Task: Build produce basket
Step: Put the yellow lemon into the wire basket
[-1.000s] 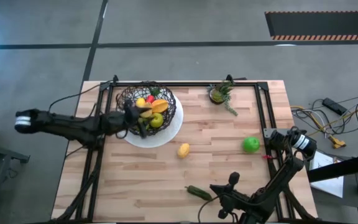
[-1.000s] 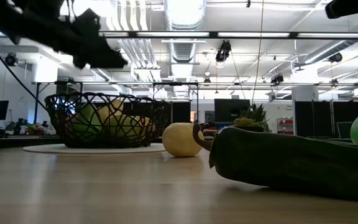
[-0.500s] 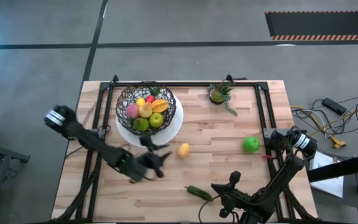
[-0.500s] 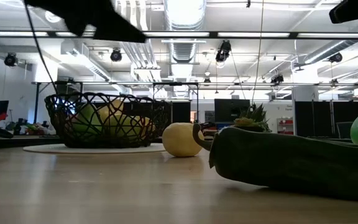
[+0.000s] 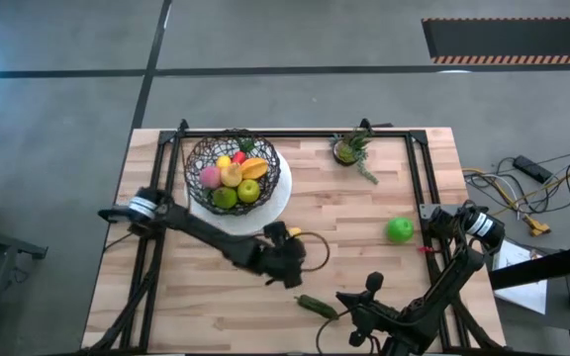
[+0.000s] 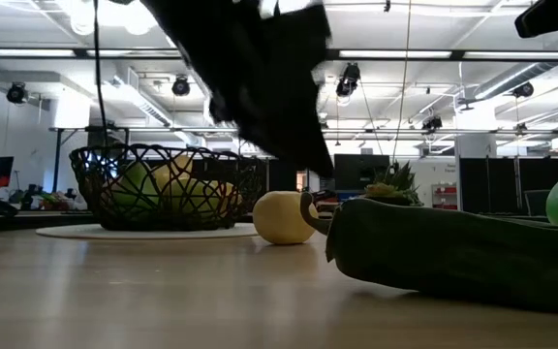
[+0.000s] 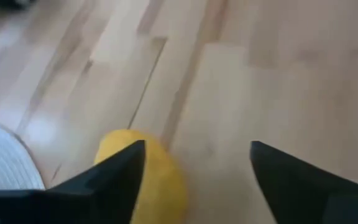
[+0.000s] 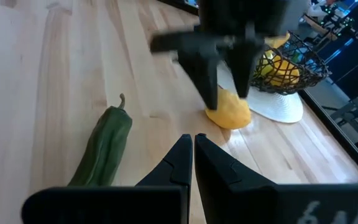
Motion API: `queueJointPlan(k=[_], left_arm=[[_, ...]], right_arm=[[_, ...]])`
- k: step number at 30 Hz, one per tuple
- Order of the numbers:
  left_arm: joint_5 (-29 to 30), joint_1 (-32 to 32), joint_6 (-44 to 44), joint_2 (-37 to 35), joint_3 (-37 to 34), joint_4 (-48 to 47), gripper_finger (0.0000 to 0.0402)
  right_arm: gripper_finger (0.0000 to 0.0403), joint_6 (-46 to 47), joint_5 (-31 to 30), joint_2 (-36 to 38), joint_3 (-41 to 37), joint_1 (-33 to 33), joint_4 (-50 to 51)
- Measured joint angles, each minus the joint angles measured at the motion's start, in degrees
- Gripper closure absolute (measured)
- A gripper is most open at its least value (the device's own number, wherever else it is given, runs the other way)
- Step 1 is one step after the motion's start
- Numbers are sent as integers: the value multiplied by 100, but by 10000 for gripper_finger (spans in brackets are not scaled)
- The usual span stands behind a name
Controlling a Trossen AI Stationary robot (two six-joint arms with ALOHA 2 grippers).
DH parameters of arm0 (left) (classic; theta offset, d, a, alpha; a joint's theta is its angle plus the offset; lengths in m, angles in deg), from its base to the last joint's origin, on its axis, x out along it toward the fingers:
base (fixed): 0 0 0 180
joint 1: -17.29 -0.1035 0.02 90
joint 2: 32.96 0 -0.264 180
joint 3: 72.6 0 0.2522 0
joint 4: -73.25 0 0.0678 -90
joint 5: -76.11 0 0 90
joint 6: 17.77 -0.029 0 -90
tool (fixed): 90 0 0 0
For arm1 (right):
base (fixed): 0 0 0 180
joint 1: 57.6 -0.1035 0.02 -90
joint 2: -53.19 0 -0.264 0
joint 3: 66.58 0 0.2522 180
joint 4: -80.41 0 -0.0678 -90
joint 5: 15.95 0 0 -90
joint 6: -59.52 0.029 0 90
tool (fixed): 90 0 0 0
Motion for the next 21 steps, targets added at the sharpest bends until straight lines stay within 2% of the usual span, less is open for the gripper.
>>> queueJointPlan(k=[3, 6, 11, 16, 21], left_arm=[[-34, -280, 223, 152, -11, 3, 85], [13, -483, 561, 165, -88, 40, 64], [520, -475, 754, 165, -173, 28, 59], [577, -419, 1025, 165, -236, -32, 59], [736, -380, 1621, 165, -235, -819, 59]], right_arm=[[394, 0, 21, 0, -4, 0, -1], [394, 1, 144, 2, -4, -1, 0], [394, 2, 144, 2, -14, -2, -3], [394, 2, 144, 2, -15, -2, -9], [394, 2, 143, 2, -15, -2, -22]])
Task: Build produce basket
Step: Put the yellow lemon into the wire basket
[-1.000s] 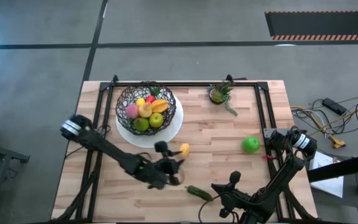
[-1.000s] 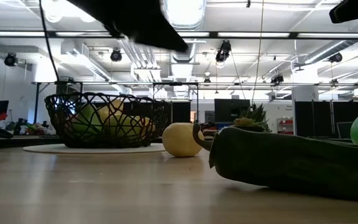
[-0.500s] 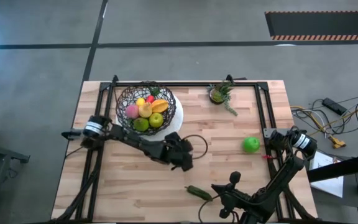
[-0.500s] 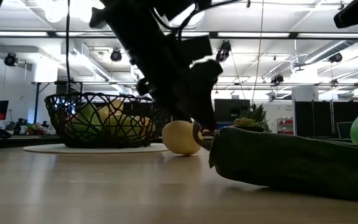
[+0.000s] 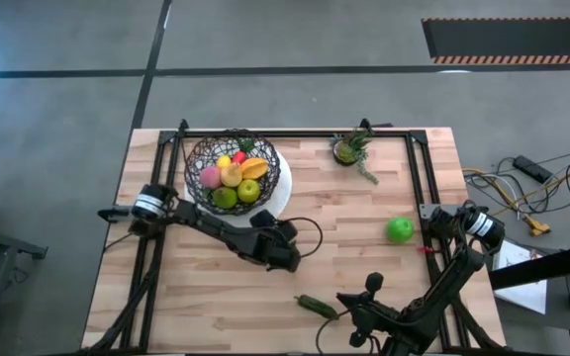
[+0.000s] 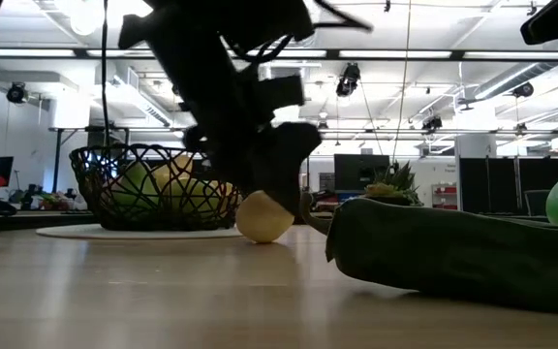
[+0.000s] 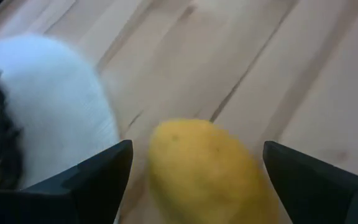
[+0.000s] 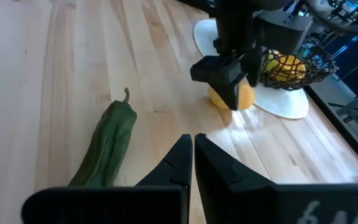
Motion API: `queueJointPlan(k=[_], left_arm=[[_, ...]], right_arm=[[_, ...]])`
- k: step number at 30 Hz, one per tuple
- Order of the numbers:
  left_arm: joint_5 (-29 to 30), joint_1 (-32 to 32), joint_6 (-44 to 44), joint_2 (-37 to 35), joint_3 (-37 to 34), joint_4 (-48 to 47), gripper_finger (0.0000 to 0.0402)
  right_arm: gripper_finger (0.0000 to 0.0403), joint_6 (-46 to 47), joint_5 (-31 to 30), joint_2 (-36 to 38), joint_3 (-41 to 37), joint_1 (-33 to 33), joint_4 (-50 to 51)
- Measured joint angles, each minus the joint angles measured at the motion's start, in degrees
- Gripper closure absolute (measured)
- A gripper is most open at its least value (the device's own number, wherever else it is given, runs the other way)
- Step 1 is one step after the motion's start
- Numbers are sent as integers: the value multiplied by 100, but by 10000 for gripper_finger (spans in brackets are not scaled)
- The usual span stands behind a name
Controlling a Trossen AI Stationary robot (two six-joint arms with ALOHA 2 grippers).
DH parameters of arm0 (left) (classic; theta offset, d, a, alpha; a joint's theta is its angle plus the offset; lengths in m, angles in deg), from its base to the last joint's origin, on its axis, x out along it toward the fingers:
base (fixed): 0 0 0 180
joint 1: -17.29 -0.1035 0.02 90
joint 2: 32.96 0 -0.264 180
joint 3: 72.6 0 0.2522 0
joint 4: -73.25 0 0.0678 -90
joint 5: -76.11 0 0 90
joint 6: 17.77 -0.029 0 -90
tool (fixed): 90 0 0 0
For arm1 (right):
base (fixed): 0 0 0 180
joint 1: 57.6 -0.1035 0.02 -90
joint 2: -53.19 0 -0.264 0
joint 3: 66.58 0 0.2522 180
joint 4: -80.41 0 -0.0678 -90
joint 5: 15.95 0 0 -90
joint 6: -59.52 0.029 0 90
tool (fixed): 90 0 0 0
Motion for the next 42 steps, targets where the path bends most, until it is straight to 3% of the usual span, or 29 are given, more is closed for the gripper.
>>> queueJointPlan(k=[3, 11, 20, 25, 30, 33, 36, 42], left_arm=[[27, 26, 432, -2, -2, -398, 59], [-364, 122, 693, 0, -193, -390, 69], [-520, 347, 407, -248, -257, -392, 152], [-387, 578, -114, -960, -245, -374, 164], [260, 639, -315, -2093, -460, -963, 164], [585, 388, -280, -2745, -574, -1578, 164], [548, -176, -298, -3340, -856, -1817, 164], [-146, -2190, -712, -4119, -1669, -1884, 165]], right_arm=[[394, 0, 0, 0, 0, 0, 0], [394, 27, -1, 0, -2, 0, -2], [394, 39, -1, 0, -11, 0, 0], [394, 38, -1, 0, -24, 0, 0], [394, 39, -3, 0, -26, 0, 0], [394, 39, -3, 0, -26, 0, 0], [394, 37, -6, 0, -26, 0, 0], [394, 20, -10, 0, -26, 2, -1]])
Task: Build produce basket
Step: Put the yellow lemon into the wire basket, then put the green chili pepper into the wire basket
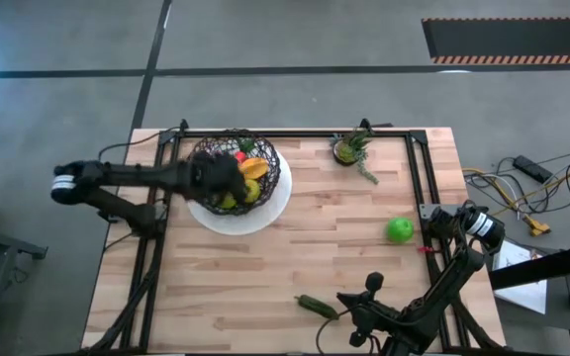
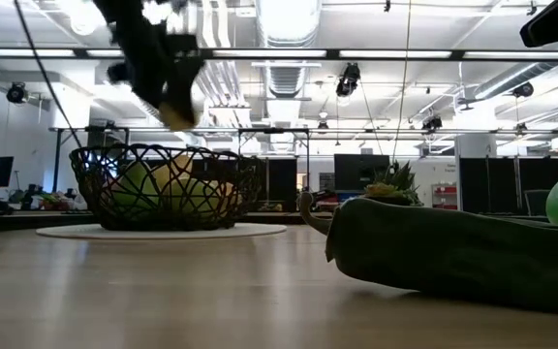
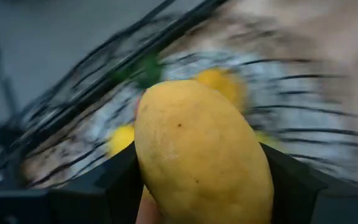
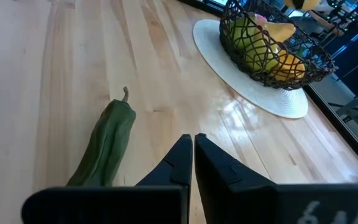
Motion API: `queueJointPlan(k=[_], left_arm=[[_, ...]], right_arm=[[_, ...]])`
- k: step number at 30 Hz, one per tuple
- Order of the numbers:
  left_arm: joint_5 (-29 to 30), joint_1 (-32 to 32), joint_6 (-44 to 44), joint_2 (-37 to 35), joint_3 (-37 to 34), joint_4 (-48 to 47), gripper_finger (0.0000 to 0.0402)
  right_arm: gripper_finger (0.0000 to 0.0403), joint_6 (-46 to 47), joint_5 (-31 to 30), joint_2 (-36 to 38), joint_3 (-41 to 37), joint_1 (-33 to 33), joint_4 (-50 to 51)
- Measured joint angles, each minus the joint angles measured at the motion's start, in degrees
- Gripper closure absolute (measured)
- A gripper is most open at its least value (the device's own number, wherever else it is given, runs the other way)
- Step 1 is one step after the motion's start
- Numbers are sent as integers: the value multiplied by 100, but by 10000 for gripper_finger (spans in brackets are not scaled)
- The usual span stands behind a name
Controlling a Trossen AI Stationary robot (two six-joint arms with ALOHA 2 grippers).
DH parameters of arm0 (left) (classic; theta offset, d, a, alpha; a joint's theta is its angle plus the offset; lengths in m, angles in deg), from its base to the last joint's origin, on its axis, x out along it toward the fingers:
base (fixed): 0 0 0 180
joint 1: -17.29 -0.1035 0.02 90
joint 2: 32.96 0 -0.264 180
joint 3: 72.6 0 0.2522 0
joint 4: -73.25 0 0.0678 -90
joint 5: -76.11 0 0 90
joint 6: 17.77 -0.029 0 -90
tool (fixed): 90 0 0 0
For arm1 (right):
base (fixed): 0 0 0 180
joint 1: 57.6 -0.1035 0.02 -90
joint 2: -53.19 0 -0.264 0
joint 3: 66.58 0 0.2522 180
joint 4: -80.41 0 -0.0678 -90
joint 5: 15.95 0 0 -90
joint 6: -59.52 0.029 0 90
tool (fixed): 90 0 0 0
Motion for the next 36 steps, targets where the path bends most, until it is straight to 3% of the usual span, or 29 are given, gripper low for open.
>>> queueJointPlan(k=[5, 9, 13, 21, 26, 31, 36], left_arm=[[-420, -1748, -652, -52, -772, 774, 160], [-1050, -2524, -1249, 193, -1158, 1713, 159], [-1036, -2731, -1660, 466, -1239, 2210, 158], [-1048, -2751, -2115, 862, -1184, 2259, 154], [-1176, -2789, -2175, 871, -1179, 2228, 109], [-1260, -2805, -2175, 871, -843, 1468, 55], [-1247, -2762, -1989, 763, -195, 395, 46]], right_arm=[[394, -18, -5, 0, 0, 0, 0], [394, -26, -48, 2, 0, 0, 3], [394, -58, -51, 2, 0, 0, 2], [394, -59, -50, 2, 0, 0, -62], [394, -66, -48, 2, 0, 0, -84], [394, -70, -48, 2, 0, 0, -89], [394, -92, -46, 2, 0, 0, -89]])
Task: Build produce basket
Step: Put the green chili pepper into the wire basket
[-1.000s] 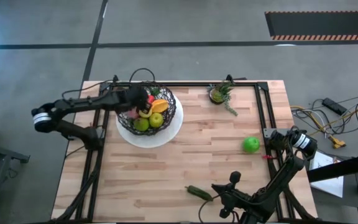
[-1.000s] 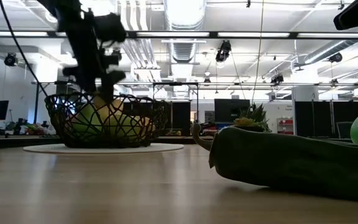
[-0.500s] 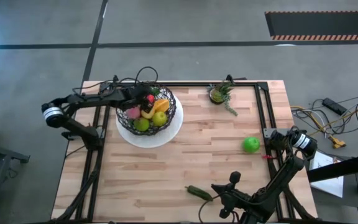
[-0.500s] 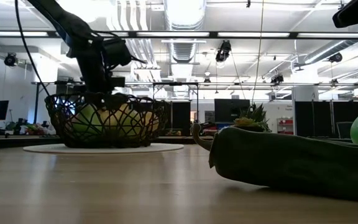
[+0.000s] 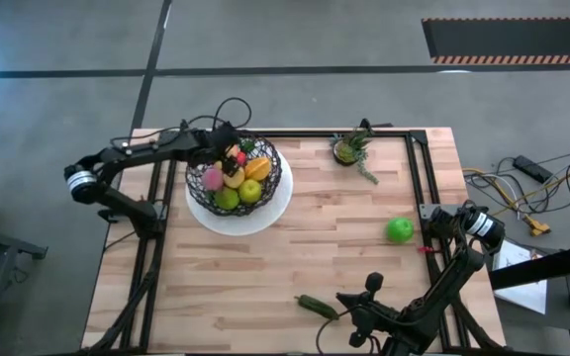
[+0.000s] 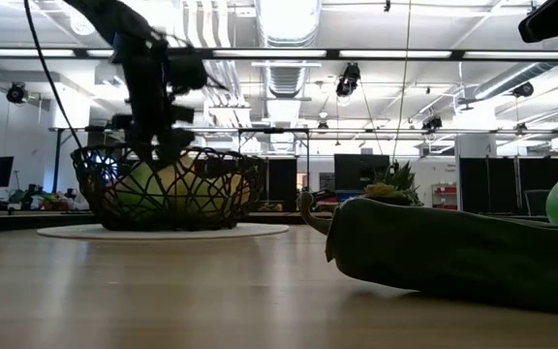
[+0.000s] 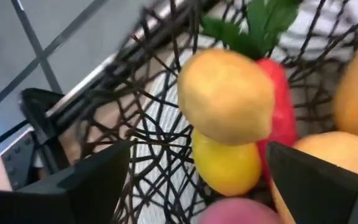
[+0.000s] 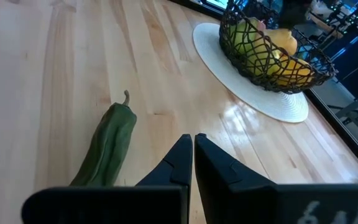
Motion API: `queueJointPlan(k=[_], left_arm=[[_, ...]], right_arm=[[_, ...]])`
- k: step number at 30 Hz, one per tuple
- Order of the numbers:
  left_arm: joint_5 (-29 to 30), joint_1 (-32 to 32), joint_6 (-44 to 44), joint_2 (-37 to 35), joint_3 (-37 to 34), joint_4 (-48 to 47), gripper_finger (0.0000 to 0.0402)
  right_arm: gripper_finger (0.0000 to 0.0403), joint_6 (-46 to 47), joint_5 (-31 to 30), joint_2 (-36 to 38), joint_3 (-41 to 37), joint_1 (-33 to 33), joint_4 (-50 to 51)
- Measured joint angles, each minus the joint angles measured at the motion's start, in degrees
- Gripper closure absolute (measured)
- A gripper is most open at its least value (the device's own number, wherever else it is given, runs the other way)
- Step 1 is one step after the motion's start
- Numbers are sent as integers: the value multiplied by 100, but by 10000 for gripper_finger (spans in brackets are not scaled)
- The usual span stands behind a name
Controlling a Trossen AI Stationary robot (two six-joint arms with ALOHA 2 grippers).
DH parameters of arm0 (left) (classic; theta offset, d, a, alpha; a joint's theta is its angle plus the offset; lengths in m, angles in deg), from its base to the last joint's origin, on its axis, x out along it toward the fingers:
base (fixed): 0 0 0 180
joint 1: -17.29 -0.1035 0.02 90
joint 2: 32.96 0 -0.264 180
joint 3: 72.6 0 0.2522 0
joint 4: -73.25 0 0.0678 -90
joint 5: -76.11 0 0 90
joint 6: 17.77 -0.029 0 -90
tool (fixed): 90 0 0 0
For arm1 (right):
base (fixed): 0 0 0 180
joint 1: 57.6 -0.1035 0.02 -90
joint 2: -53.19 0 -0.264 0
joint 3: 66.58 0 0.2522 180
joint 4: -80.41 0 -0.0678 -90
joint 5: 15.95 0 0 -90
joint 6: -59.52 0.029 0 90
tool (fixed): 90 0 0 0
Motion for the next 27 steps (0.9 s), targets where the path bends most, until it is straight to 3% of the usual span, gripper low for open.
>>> queueJointPlan(k=[6, 11, 15, 20, 24, 27], left_arm=[[39, 703, 296, -535, 391, -136, 45], [298, 2174, 341, -1152, 187, 557, 45], [1001, 3799, 327, -1297, -113, 1298, 45], [2138, 5732, 327, -1000, -586, 2414, 45], [3066, 6767, 439, -459, -796, 3224, 45], [3444, 7152, 946, -29, -796, 3431, 45]], right_arm=[[394, 28, 8, 0, 0, 0, -13], [394, 211, 335, -23, 0, 0, -106], [394, 255, 887, -118, 0, 8, -290], [392, 495, 1012, -179, 0, 83, -582], [366, 211, 1332, -181, 0, 285, -1005], [327, -180, 1800, -181, 0, 536, -1360]])
